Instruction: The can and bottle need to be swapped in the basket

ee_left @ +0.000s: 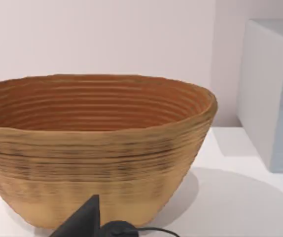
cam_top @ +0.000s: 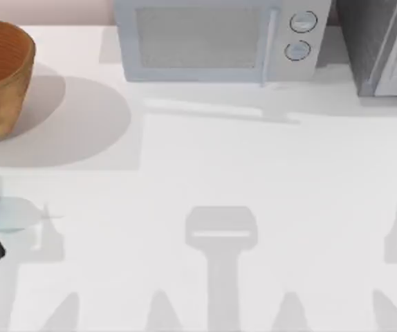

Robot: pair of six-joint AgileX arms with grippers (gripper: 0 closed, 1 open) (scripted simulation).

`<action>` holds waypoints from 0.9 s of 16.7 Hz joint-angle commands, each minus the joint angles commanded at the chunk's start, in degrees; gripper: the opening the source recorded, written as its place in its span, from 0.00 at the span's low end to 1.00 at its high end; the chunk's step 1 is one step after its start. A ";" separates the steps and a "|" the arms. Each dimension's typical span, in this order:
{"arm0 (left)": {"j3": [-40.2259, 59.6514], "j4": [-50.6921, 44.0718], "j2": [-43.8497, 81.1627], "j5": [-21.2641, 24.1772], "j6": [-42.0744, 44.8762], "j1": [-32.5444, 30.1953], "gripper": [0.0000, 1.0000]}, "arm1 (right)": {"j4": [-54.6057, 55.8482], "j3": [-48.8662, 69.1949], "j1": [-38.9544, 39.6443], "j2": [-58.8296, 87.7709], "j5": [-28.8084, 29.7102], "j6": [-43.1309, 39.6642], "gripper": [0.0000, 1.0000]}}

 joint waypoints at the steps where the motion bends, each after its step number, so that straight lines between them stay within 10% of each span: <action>1: 0.00 0.00 0.00 0.00 0.00 0.00 1.00 | 0.00 0.00 0.00 0.00 0.00 0.00 1.00; 7: 8.52 -5.62 7.96 0.77 0.99 -0.31 1.00 | 0.00 0.00 0.00 0.00 0.00 0.00 1.00; 15: 45.15 -29.26 46.35 5.43 5.41 0.48 1.00 | 0.00 0.00 0.00 0.00 0.00 0.00 1.00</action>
